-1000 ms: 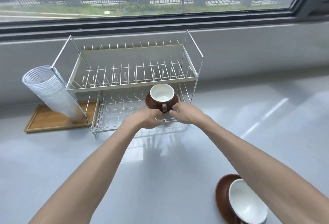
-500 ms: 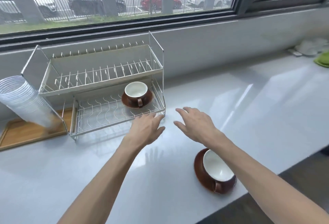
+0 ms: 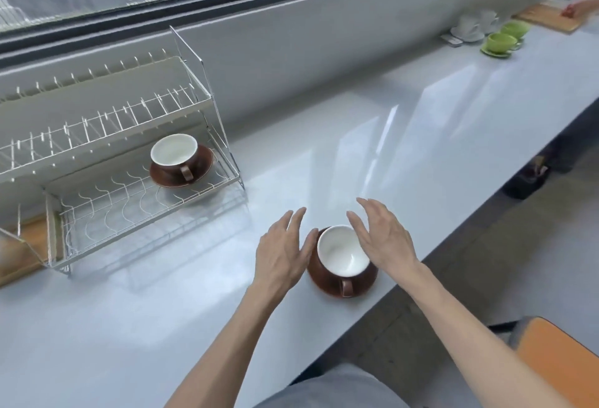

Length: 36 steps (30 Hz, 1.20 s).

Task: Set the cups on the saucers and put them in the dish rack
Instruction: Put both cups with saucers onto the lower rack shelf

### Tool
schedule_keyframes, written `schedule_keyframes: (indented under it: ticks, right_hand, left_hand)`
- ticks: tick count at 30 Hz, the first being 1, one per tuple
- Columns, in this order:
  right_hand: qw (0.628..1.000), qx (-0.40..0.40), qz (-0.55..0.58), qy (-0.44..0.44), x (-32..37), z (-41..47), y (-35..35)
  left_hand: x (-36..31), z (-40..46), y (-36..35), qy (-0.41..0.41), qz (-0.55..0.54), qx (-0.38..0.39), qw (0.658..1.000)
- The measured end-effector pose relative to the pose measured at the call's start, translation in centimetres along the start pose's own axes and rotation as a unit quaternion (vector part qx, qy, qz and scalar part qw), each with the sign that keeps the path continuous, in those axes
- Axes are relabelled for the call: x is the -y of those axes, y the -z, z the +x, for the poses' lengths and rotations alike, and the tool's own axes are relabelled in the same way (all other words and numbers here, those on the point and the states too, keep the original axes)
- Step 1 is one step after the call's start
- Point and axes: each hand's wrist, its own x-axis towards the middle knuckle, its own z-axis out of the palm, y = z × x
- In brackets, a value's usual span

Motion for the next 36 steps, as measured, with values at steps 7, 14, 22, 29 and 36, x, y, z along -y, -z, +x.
schedule_keyframes:
  ticks: [7,14,22,29,36]
  right_hand:
    - [0.988,0.053,0.101,-0.1,-3.0,-2.0,-2.4]
    - [0.976,0.097,0.171,-0.093,-3.7,-2.1,-2.8]
    - [0.958,0.132,0.22,-0.123,-3.4,-1.4,-2.5]
    - [0.959,0.145,0.224,-0.097,-1.2,-0.4,-2.9]
    - [0.953,0.184,0.234,-0.05,4.3,1.5,-4.2]
  left_hand:
    - [-1.7,-0.7,-2.8,0.102,-0.15,0.102,0.978]
    - [-1.1,-0.2,-3.8,0.189,-0.256,0.157,0.935]
    - [-0.5,-0.1,-3.7,0.209,-0.319,0.162,0.91]
    - [1.2,-0.4,-2.0,0.233,-0.338,0.137,0.901]
    - [4.8,-1.1,1.9,0.27,-0.355,0.083,0.891]
